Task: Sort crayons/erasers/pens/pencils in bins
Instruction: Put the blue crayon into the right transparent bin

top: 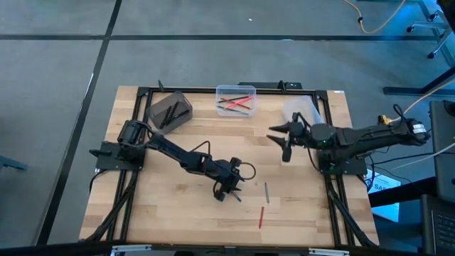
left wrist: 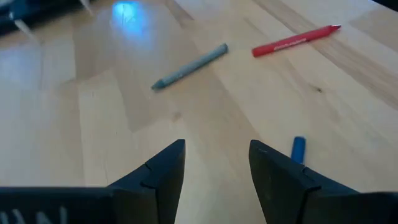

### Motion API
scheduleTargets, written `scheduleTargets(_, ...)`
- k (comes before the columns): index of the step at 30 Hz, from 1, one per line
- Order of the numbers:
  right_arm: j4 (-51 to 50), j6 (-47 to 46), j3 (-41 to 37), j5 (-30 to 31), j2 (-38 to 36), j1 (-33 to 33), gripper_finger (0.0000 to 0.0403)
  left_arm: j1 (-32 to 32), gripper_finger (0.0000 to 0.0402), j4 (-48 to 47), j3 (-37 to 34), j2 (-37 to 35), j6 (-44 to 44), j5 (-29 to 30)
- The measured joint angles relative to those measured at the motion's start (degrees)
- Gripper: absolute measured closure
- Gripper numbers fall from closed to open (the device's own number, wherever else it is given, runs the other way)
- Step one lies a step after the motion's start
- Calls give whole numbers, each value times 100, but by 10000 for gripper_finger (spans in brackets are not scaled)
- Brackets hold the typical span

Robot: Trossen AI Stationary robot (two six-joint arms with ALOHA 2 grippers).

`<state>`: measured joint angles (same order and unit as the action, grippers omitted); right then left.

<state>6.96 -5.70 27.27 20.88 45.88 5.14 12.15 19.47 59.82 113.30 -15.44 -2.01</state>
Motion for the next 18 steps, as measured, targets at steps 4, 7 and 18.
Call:
scheduleTargets(4,332,-3,0,117,281,443,245,196,230,-170,89,0,-166,603)
scheduleTargets(7,461,-55,0,382,539,737,245,325,230,-523,137,-168,-167,1317)
scheduleTargets(18,1219,-141,4,517,1096,1278,244,362,230,-113,-1084,-1698,421,936)
